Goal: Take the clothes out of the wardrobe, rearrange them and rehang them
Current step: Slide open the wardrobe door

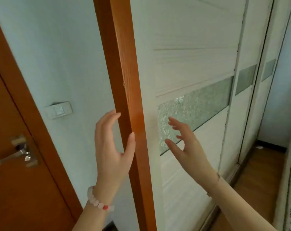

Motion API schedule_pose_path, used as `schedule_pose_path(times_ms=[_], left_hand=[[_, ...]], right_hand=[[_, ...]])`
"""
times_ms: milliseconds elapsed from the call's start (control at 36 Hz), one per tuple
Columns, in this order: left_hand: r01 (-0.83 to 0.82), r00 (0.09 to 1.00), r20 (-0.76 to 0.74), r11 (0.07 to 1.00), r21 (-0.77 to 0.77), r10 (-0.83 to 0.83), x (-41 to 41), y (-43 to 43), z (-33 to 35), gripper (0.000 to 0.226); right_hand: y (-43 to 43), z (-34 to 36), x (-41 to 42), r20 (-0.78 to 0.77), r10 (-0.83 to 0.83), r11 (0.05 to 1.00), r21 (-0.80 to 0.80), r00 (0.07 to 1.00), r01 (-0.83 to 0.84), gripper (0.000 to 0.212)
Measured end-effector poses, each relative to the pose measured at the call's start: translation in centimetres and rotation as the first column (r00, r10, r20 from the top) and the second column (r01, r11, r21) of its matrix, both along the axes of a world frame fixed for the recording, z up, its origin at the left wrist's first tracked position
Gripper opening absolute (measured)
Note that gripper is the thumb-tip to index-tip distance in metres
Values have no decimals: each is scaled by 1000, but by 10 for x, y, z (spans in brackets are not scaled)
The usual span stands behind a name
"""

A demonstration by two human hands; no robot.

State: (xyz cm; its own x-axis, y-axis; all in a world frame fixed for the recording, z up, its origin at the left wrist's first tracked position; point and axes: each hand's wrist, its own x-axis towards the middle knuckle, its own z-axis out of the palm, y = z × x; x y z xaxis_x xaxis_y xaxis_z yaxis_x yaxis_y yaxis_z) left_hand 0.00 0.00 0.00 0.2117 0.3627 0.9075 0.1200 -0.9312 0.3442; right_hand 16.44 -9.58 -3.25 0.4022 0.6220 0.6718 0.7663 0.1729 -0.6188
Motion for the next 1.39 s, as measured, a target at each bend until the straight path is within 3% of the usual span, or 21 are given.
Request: schedule_pose_path(times_ms=[83,167,361,528,750,1222,1389], left_hand=[[3,1000,-1,995,-104,-3,12,6,11,65],[-19,999,-41,992,-126,14,29,10,9,72],[-120,993,9,990,-78,121,51,21,-6,66],[-75,995,60,996,-42,77,57,27,-12,63],[-57,993,102,997,-60,63,62,28,-16,61],[-23,994,108,997,-69,31,66,33,-17,101],[-22,991,129,997,-72,31,68,31,-17,100]], right_hand=[[18,9,-5,95,-43,999,38,995,39,57],[34,11,-11,94,-1,999,40,996,-3,59],[57,12,-17,40,45,990,134,998,-50,54],[69,6,-14,109,56,991,118,992,-69,59],[69,6,-11,83,42,985,161,996,-55,64],[68,3,12,-84,-3,971,238,997,23,63],[71,1,34,-198,-78,968,219,977,122,64]])
